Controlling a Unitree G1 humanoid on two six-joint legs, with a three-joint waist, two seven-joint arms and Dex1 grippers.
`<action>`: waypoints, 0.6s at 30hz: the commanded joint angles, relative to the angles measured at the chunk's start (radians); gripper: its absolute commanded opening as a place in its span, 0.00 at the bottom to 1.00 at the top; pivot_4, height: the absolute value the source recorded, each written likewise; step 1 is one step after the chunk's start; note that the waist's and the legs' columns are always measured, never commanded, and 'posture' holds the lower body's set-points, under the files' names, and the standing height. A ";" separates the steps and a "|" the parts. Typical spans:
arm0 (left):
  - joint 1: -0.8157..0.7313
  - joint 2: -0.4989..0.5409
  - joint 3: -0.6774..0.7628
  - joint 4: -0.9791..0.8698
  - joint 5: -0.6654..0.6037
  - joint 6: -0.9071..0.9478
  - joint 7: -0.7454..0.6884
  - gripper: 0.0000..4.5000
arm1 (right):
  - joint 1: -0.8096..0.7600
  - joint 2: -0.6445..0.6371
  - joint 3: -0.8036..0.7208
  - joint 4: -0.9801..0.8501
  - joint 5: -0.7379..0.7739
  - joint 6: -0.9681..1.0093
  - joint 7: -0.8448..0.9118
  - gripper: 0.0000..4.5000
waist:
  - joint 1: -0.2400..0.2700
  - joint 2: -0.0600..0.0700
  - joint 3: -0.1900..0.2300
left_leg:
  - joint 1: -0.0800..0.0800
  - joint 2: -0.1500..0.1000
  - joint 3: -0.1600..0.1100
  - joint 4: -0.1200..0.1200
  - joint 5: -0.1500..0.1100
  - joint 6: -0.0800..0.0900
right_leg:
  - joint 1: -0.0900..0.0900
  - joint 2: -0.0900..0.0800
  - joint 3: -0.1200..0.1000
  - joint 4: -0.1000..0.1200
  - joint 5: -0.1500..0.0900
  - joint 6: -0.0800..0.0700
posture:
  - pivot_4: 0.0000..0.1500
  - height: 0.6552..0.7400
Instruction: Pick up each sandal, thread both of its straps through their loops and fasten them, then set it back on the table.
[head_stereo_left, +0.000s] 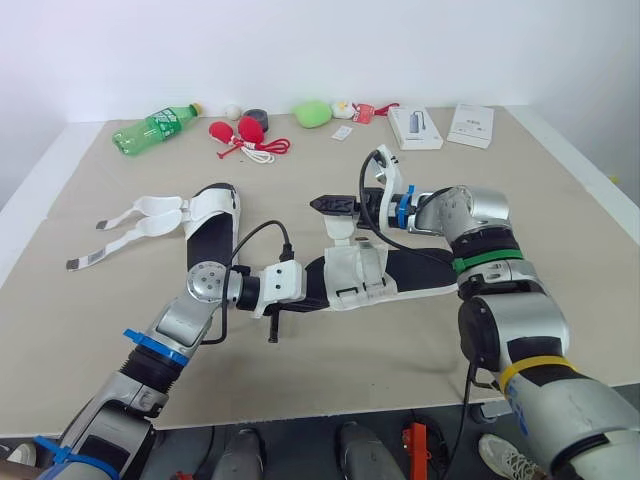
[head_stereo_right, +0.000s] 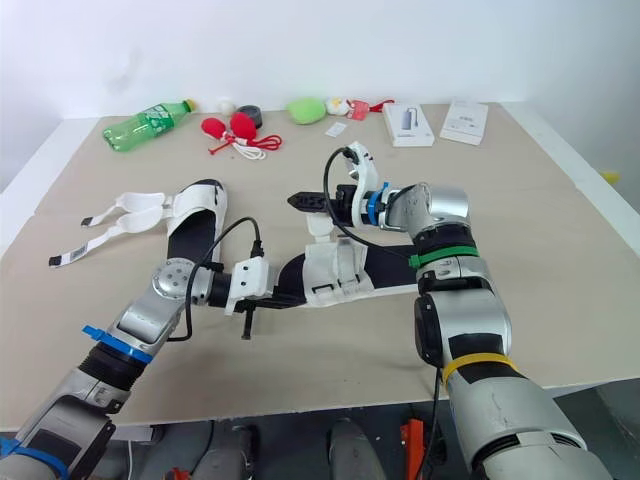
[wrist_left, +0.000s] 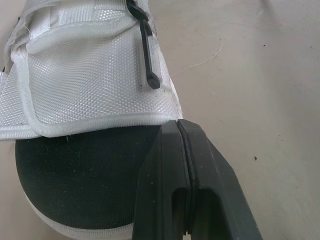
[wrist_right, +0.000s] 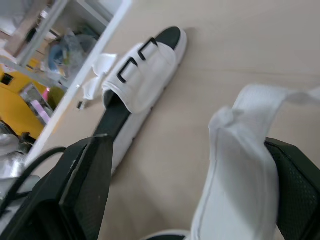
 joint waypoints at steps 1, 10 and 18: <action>0.014 0.007 0.001 -0.004 0.019 0.017 0.019 0.00 | -0.061 0.012 -0.036 0.022 0.023 -0.015 0.041 1.00 | 0.000 0.000 0.000 | 0.000 0.000 0.000 0.000 0.000 0.000 | 0.000 0.000 0.000 0.000 0.000 0.000 | 1.00 1.00; 0.021 0.009 0.001 -0.016 0.016 0.026 0.027 0.00 | -0.110 0.016 -0.072 0.032 0.043 -0.008 0.079 1.00 | 0.000 0.000 0.000 | -0.001 0.000 0.000 0.000 0.000 0.000 | -0.001 0.000 0.000 0.000 0.000 0.000 | 1.00 1.00; 0.015 0.004 -0.004 -0.008 0.017 0.022 0.026 0.00 | -0.138 0.003 -0.117 0.029 0.041 -0.002 0.058 0.91 | 0.000 0.000 0.000 | -0.001 0.000 0.000 0.000 0.000 0.000 | -0.001 0.000 0.000 0.000 0.000 0.000 | 1.00 1.00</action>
